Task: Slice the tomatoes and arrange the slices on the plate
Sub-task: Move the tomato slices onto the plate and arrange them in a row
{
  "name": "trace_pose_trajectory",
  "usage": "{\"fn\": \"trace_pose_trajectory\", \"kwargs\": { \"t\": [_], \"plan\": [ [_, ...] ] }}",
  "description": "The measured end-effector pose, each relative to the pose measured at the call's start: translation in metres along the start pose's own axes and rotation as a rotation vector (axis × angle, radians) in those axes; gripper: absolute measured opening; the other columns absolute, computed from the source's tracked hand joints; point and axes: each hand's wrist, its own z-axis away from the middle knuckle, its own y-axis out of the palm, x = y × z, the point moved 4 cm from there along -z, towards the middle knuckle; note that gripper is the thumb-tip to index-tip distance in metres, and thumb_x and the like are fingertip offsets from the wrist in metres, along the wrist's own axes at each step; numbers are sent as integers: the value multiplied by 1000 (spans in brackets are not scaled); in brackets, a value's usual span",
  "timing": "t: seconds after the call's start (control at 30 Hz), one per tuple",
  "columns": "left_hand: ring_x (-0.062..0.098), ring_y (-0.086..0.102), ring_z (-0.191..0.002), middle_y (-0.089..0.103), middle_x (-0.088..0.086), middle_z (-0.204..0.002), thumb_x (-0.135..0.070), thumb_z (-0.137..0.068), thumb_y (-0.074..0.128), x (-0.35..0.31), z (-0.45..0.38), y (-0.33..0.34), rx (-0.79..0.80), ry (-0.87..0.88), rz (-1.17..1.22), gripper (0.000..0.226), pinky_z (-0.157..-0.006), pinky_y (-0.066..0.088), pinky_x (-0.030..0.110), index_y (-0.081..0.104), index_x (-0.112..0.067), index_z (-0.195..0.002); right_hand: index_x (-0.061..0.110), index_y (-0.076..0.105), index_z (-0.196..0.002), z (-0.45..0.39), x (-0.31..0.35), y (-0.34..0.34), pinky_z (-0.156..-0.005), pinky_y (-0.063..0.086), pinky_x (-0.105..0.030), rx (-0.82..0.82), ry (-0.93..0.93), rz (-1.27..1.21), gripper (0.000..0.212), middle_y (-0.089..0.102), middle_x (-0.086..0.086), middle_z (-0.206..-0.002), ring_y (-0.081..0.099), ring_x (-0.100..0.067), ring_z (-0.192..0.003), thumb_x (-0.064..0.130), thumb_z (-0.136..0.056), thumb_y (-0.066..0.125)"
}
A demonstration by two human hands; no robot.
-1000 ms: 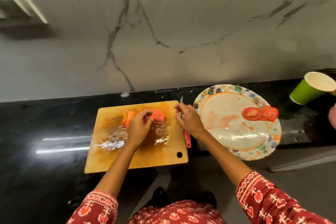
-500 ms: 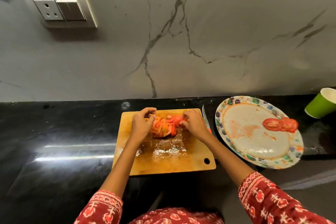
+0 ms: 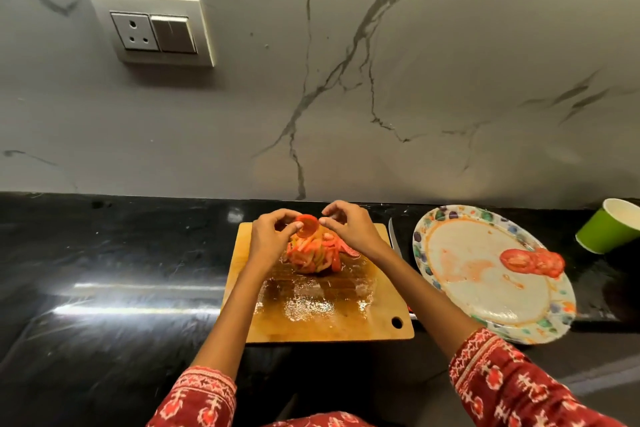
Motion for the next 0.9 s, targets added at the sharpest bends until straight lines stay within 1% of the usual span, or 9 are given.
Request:
{"fn": "trace_pose_trajectory", "kwargs": {
  "t": [0.13, 0.2, 0.3, 0.43, 0.5, 0.6, 0.7, 0.77, 0.9],
  "plan": [
    [14, 62, -86, 66, -1, -90, -11, -82, 67, 6, 4, -19, -115, -30, -6, 17, -73, 56, 33, 69, -10, -100, 13, 67, -97, -1, -8, 14, -75, 50, -31, 62, 102, 257, 17, 68, -4, -96, 61, -15, -89, 26, -89, 61],
    [14, 62, -85, 66, -1, -90, -11, -82, 67, 8, 7, -21, -123, -41, 5, 17, -72, 56, 32, 69, -10, -99, 13, 66, -93, 3, -10, 27, -70, 51, -29, 137, 150, 303, 13, 67, -3, -92, 60, -14, -83, 24, -88, 62],
    [14, 62, -87, 68, 4, -93, -11, -82, 68, 10, 11, -20, -122, -46, -11, 18, -73, 56, 30, 69, -9, -100, 10, 63, -95, 7, -10, 42, -61, 43, -23, 217, 198, 358, 18, 64, -7, -93, 53, -12, -78, 26, -86, 65],
    [14, 61, -87, 68, 6, -94, -12, -82, 68, 11, 13, -18, -117, -43, -29, 19, -75, 54, 27, 70, -7, -101, 13, 53, -89, 6, -5, 45, -56, 39, -24, 276, 240, 418, 20, 55, -5, -86, 51, -16, -77, 29, -85, 65],
    [14, 61, -89, 67, 5, -96, -12, -83, 67, 10, 13, -17, -108, -42, -26, 20, -77, 54, 27, 69, -7, -102, 12, 57, -92, 6, -2, 45, -59, 42, -25, 264, 232, 391, 20, 55, -4, -87, 53, -17, -80, 29, -85, 65],
    [14, 60, -90, 66, 5, -97, -12, -84, 66, 8, 12, -17, -101, -47, -23, 19, -77, 54, 28, 68, -8, -102, 16, 57, -95, 7, -2, 43, -73, 50, -32, 183, 215, 358, 17, 60, -3, -98, 57, -20, -93, 19, -82, 67],
    [12, 59, -90, 66, 4, -98, -12, -84, 66, 8, 11, -16, -98, -60, -26, 19, -74, 50, 19, 68, -8, -103, 20, 53, -84, 7, -5, 41, -76, 51, -36, 146, 214, 346, 12, 60, -2, -92, 58, -20, -90, 12, -83, 62],
    [13, 60, -92, 66, 5, -98, -12, -84, 66, 8, 11, -14, -89, -60, -22, 20, -74, 50, 19, 68, -7, -103, 17, 54, -88, 5, -4, 40, -73, 50, -35, 183, 235, 357, 8, 59, -2, -92, 57, -20, -88, 16, -84, 61],
    [13, 59, -93, 66, 6, -100, -12, -84, 66, 6, 12, -10, -77, -67, -28, 21, -75, 49, 20, 67, -7, -104, 10, 58, -107, 0, 8, 35, -73, 47, -30, 234, 219, 528, 30, 62, -7, -101, 58, -22, -93, 26, -84, 67]
  ]
}}
